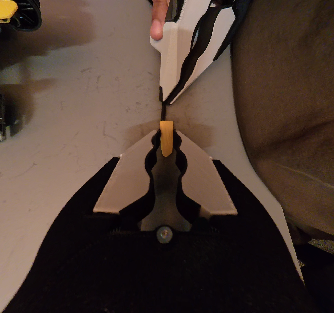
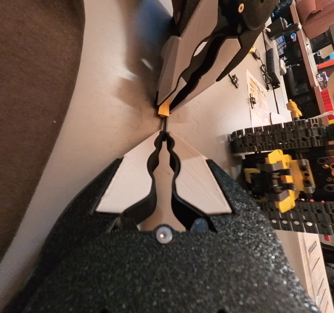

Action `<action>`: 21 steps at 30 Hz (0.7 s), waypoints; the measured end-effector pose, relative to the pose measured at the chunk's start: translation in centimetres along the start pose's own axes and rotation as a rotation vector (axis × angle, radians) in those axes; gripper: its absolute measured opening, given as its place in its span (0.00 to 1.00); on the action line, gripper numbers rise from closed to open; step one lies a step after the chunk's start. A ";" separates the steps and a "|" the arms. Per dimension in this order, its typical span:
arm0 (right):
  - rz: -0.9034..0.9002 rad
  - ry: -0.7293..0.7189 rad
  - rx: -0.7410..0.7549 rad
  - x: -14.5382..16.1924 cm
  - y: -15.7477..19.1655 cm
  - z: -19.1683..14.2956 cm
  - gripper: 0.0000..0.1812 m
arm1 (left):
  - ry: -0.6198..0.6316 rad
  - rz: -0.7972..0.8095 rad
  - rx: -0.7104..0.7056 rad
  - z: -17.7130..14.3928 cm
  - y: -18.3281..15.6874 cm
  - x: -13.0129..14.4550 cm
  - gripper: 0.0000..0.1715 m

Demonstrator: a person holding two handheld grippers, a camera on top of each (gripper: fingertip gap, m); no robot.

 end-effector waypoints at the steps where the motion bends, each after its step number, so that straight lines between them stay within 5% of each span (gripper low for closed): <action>1: -0.002 0.000 0.000 0.0 0.0 0.0 0.01 | 0.000 -0.001 0.001 0.0 0.0 0.0 0.06; 21: 0.121 0.000 -0.210 0.1 -0.5 0.6 0.01 | 0.010 -0.007 -0.002 0.0 0.0 0.0 0.06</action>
Point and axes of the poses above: each gripper's, where its closed fingertips meet, z out along the fingers, x out of its underside, y = z × x across the jaws, the point moved 4 cm from there along -z, back along the fingers, and after that the axes turned 10 degrees about y, right-handed, at the moved point
